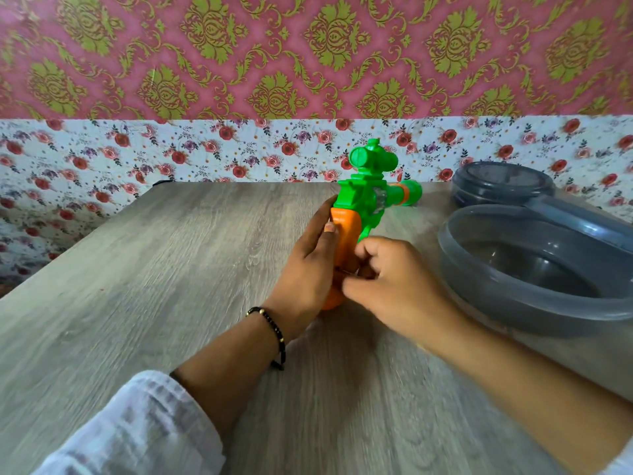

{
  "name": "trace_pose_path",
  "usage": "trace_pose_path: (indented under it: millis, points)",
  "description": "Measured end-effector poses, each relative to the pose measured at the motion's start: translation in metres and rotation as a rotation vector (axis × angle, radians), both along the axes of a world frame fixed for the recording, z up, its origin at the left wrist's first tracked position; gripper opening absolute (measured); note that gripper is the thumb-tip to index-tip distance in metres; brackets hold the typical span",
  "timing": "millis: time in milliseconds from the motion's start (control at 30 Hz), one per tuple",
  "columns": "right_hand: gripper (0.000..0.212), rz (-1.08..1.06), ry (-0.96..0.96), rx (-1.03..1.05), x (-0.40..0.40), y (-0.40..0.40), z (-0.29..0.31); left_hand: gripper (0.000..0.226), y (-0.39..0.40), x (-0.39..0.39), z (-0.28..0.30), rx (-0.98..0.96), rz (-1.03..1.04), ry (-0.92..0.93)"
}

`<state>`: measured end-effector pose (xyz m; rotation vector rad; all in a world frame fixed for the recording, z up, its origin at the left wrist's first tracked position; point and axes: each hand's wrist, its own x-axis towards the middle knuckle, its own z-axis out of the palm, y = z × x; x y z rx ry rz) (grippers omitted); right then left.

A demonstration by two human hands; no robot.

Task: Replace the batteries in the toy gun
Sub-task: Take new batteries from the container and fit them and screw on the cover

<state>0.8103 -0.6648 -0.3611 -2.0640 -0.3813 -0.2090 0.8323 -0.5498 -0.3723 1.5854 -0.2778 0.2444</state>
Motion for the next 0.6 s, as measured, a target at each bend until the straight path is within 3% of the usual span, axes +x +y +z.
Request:
trace_pose_path:
  millis: [100, 167, 200, 300, 333, 367, 467, 600]
  points:
    - [0.007, -0.078, -0.498, -0.571, 0.005, -0.007, -0.005, 0.036, 0.001, 0.001, -0.002, -0.006, -0.056, -0.019]
    - [0.002, -0.068, -0.615, -0.677, 0.002, -0.009, -0.005, 0.036, 0.001, 0.001, -0.002, -0.007, -0.064, -0.021]
    - [0.002, -0.044, -0.525, -0.604, 0.002, -0.009, -0.006, 0.036, 0.001, 0.001, -0.002, -0.001, -0.055, -0.02]
    - [0.014, 0.036, 0.204, 0.214, 0.004, -0.002, 0.003, 0.037, 0.0, 0.001, -0.001, 0.034, 0.004, -0.022]
    - [0.013, 0.042, 0.309, 0.294, 0.003, -0.002, 0.005, 0.036, 0.0, 0.0, -0.001, 0.045, 0.011, -0.022]
    - [0.013, 0.021, 0.229, 0.224, 0.004, -0.003, 0.002, 0.035, -0.001, 0.0, -0.002, 0.05, 0.013, -0.022]
    - [0.011, -0.062, -0.381, -0.408, -0.001, -0.004, -0.006, 0.035, 0.001, 0.0, -0.001, 0.001, 0.0, -0.022]
    - [0.012, -0.014, -0.712, -0.772, -0.001, -0.012, -0.001, 0.034, 0.002, 0.002, -0.005, -0.014, -0.045, -0.009]
